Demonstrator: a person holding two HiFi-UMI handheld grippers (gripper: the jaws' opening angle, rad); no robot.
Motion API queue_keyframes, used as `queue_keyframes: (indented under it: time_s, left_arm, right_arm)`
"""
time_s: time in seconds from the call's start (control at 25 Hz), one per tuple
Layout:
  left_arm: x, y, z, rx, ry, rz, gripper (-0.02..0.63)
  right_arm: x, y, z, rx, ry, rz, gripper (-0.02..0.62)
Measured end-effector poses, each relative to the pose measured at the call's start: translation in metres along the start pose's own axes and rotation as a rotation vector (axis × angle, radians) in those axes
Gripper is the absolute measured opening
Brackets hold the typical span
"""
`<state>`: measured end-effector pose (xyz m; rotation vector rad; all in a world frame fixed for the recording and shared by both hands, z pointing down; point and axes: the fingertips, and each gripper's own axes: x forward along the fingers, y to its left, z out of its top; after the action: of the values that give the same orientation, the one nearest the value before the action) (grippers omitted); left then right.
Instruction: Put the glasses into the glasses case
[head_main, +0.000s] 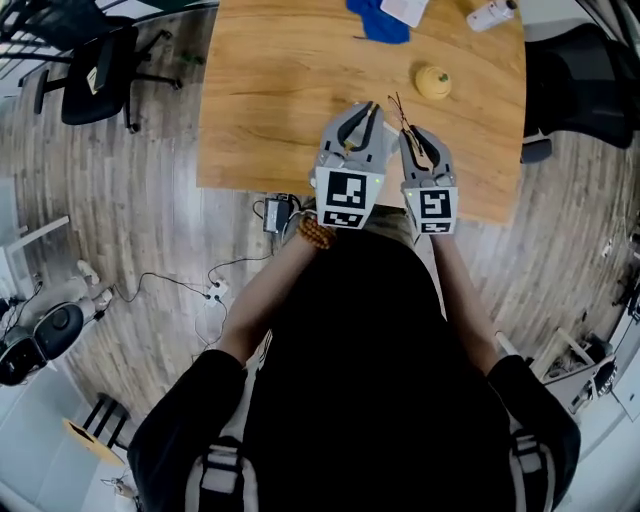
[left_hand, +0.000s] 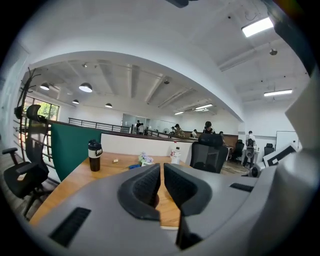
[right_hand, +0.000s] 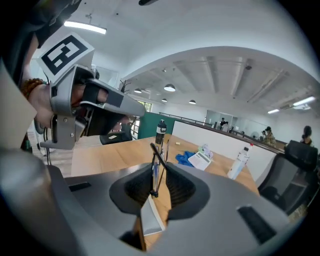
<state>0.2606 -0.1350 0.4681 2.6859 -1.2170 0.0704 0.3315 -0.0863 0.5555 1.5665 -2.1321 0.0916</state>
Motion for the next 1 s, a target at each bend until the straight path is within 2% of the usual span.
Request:
queue_keyframes:
  time_s: [0.16,0.4,0.76,1.0]
  left_arm:
    - [0.0,0.021,-0.012,-0.018,0.035,0.054,0.04]
    - [-0.002,0.036,-0.02,-0.028,0.056,0.088,0.04]
    - [-0.01,0.051,-0.024,-0.022,0.071,0.107,0.04]
    - [-0.011,0.055,-0.025,-0.028,0.072,0.104,0.04]
  right_arm:
    - [0.014,0.006,-0.018,-0.015,0.04,0.048,0.071]
    - [0.037,0.025,-0.052,-0.062,0.092,0.144,0.071]
    - [0.065,0.052,-0.102,-0.092,0.192,0.27,0.071]
    - [0.079,0.058,-0.138,-0.062,0.292,0.305,0.072]
